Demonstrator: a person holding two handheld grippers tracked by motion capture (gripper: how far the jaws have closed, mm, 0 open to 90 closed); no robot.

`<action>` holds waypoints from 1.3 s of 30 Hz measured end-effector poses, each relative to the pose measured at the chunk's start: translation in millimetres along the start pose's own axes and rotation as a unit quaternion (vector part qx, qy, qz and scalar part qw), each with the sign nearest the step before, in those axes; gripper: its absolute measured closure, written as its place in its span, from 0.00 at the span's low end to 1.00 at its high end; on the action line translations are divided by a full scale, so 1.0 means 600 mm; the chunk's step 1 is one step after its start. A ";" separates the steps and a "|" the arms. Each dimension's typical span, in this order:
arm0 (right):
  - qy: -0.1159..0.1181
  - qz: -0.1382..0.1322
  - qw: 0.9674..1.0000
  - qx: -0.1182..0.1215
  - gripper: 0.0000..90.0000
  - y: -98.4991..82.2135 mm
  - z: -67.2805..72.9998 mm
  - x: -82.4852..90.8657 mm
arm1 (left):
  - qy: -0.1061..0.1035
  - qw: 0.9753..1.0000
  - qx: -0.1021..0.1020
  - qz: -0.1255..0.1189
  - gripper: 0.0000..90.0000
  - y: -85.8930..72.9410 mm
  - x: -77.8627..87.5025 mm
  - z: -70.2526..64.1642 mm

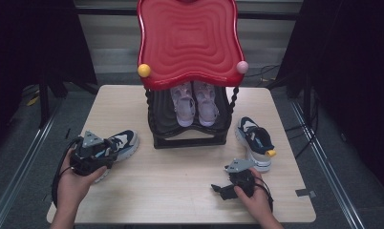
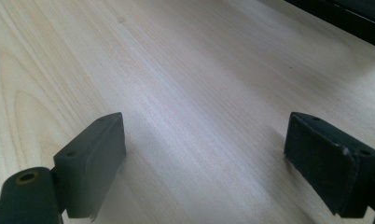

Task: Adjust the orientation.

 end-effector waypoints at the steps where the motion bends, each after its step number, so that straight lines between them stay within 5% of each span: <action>1: 0.000 0.000 1.000 0.000 0.13 0.000 0.000 0.000 | 0.003 1.000 0.006 0.004 0.47 -0.004 0.002 0.005; 6: 0.000 0.000 1.000 0.000 0.13 0.000 0.000 0.000 | -0.006 0.999 0.023 0.029 0.47 -0.030 -0.009 0.024; 11: 0.000 0.000 1.000 0.000 0.13 0.000 0.000 0.000 | -0.008 0.998 0.031 0.050 0.65 -0.036 -0.031 0.025; 13: 0.000 0.000 1.000 0.000 0.13 0.000 0.000 0.000 | 0.009 0.998 0.012 0.060 0.73 -0.030 -0.036 0.023; 18: 0.000 0.001 1.000 0.000 0.13 0.000 0.000 0.000 | 0.008 0.998 0.028 0.060 0.87 -0.022 -0.042 0.022; 24: 0.000 0.000 1.000 0.000 0.13 0.000 0.000 0.000 | 0.021 0.999 0.043 0.026 0.90 -0.003 -0.050 0.015; 33: 0.000 0.001 1.000 0.000 0.13 0.000 0.000 0.000 | 0.044 0.995 0.083 0.014 0.90 0.031 -0.091 0.007; 39: 0.000 0.001 1.000 0.000 0.13 0.000 0.000 0.000 | 0.023 0.997 0.067 0.026 0.85 0.030 -0.099 -0.012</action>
Point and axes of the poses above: each handheld gripper's, and its own axes: x roughly backward along the jaws, y roughly out of its top, z roughly to its left, the point moved 4 cm from there along -x, roughly forward along the jaws, and after that the axes turned 12 degrees about -y, right-handed, at the moved point
